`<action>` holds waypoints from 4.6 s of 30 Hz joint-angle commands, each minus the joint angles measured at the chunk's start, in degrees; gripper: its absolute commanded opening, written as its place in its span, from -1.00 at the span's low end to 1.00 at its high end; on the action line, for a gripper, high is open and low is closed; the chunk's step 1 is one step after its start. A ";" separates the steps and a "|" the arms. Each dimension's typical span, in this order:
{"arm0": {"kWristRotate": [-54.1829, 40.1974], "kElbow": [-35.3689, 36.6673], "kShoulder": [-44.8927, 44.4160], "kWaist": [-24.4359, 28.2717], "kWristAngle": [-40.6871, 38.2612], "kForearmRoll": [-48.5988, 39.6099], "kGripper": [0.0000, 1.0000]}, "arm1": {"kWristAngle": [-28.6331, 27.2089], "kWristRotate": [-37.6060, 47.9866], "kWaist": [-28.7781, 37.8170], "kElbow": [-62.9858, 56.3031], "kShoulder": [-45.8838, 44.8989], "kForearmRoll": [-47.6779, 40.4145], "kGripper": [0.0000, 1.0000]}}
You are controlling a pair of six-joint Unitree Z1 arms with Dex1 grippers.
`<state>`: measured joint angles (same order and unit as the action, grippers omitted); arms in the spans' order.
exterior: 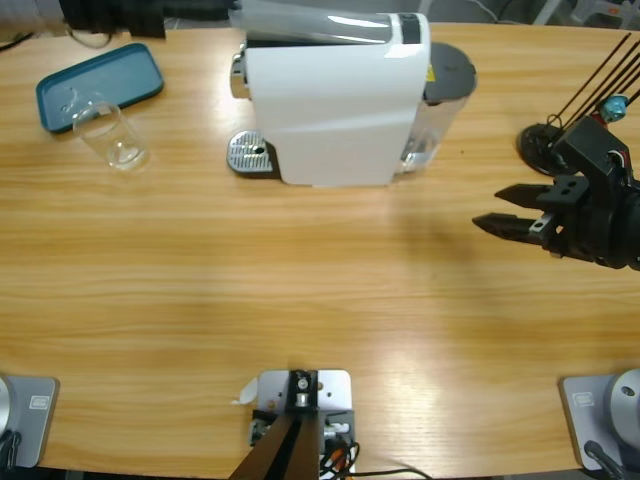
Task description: Pour coffee
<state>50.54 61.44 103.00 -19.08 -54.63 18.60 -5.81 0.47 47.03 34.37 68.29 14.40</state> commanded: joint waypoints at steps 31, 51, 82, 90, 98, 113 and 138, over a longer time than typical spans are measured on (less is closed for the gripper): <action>-46.72 4.90 -27.70 -12.29 50.87 -41.18 0.51 | -13.49 5.94 -0.07 0.68 -4.61 2.37 0.72; -50.08 -9.18 -37.84 -12.08 61.49 -42.12 0.46 | -10.33 17.05 -33.06 7.71 0.70 9.33 0.33; -50.10 -12.38 -38.49 -11.77 61.49 -39.04 0.47 | -8.17 15.61 -38.18 5.18 11.69 -3.43 0.27; -50.10 -12.82 -38.58 -11.77 61.40 -38.46 0.46 | -8.43 15.52 -38.84 4.99 12.53 -4.47 0.25; -50.18 -13.01 -38.58 -11.77 61.40 -38.30 0.47 | -8.49 15.52 -38.86 4.83 13.09 -5.35 0.01; -50.45 -13.19 -39.02 -11.77 61.43 -38.28 0.46 | -8.61 15.52 -38.86 4.57 14.85 -6.65 -0.58; -50.45 -13.45 -39.02 -11.77 61.15 -37.67 0.47 | -9.75 14.01 -38.86 6.62 7.96 -2.24 -1.00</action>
<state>0.68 50.05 64.61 -31.26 6.01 -19.76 -14.47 16.10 8.89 40.52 80.62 8.41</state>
